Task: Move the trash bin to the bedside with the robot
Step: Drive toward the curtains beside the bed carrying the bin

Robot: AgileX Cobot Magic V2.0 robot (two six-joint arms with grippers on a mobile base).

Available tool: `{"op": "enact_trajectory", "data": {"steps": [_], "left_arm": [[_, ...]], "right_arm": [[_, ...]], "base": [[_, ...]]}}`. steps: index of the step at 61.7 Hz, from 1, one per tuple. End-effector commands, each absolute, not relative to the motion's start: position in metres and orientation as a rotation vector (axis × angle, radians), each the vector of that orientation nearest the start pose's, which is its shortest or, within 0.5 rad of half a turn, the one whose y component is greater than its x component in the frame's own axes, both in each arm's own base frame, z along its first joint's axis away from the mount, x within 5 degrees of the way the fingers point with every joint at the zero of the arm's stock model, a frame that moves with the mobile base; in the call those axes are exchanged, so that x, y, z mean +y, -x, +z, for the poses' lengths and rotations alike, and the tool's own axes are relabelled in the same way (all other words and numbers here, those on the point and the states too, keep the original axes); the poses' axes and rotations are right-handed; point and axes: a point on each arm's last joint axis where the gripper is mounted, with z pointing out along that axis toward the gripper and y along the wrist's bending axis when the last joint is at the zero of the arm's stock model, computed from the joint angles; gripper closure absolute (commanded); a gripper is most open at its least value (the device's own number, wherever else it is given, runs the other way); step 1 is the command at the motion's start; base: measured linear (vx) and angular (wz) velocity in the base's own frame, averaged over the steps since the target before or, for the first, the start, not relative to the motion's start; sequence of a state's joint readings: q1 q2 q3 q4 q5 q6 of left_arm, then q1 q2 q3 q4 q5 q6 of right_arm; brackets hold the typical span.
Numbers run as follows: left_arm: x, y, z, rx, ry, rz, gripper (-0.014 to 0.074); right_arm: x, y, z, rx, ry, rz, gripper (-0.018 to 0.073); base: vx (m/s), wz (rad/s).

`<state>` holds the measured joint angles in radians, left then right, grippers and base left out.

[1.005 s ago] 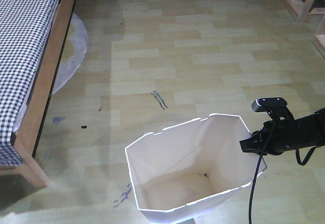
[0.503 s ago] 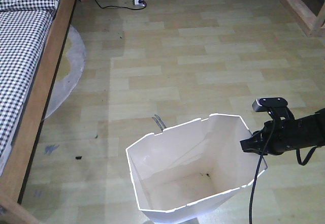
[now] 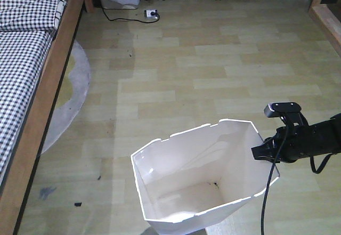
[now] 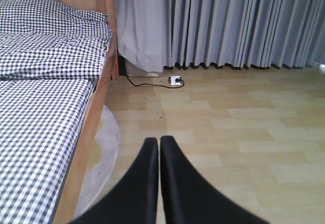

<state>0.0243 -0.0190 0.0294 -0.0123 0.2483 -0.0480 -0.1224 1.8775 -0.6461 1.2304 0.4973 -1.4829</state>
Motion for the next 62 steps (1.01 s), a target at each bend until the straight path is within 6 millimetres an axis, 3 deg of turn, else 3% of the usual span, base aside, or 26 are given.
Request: {"op": "enact_trajectory", "data": {"steps": [1, 62], "left_arm": [[0.0010, -0.0560, 0.1789, 1.689, 0.078, -0.040, 0.0602], [0.0010, -0.0560, 0.1789, 1.689, 0.078, -0.040, 0.0602]], "right_arm": [[0.0184, -0.2750, 0.1080, 2.623, 0.251, 0.761, 0.0563], [0.0184, -0.2750, 0.1080, 2.623, 0.251, 0.761, 0.0563]], "base": [[0.41, 0.01], [0.40, -0.04]]}}
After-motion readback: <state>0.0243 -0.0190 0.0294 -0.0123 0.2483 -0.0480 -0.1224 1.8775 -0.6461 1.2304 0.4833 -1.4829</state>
